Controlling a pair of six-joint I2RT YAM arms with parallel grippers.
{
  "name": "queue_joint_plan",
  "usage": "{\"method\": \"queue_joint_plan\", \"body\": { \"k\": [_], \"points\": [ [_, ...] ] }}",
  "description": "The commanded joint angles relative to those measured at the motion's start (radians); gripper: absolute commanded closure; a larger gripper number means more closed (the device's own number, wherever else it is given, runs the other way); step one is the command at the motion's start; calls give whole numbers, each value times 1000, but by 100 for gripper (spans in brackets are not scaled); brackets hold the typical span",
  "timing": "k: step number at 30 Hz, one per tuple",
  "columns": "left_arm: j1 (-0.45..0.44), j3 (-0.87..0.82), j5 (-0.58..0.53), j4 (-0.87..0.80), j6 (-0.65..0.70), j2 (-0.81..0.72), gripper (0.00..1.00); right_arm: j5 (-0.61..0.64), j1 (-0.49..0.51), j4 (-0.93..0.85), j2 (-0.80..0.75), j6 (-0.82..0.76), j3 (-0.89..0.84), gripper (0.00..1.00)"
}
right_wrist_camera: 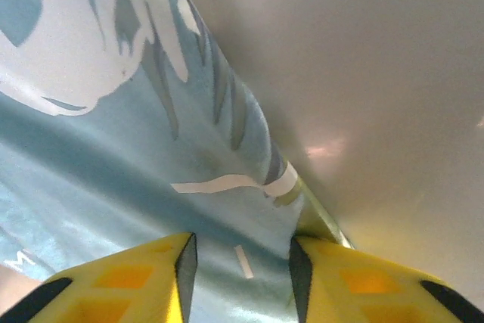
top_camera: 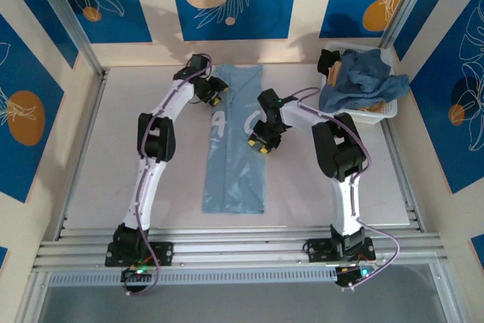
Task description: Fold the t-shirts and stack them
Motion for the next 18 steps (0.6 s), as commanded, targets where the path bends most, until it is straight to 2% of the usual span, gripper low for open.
{"method": "queue_joint_plan", "body": {
  "k": [1,3,7,12,15,18],
  "points": [
    [11,-147,-124,-118,95,-216,38,85,-22,-77,-128,-31,-36,52],
    [12,-387,-166,-55,122,-410,30,89,-23,-89,-211,-47,-69,47],
    [20,-774,-139,-77,197,-695,28,43,-17,-101,-364,-37,-205,44],
    [-20,-1347,60,-61,221,-1023,34,-68,40,-57,-587,49,-487,43],
    [-35,-1592,151,-52,203,-1193,36,-132,84,-42,-676,86,-613,42],
    [-63,-1780,230,33,135,-1330,36,-196,129,9,-716,103,-716,42]
  ]
}}
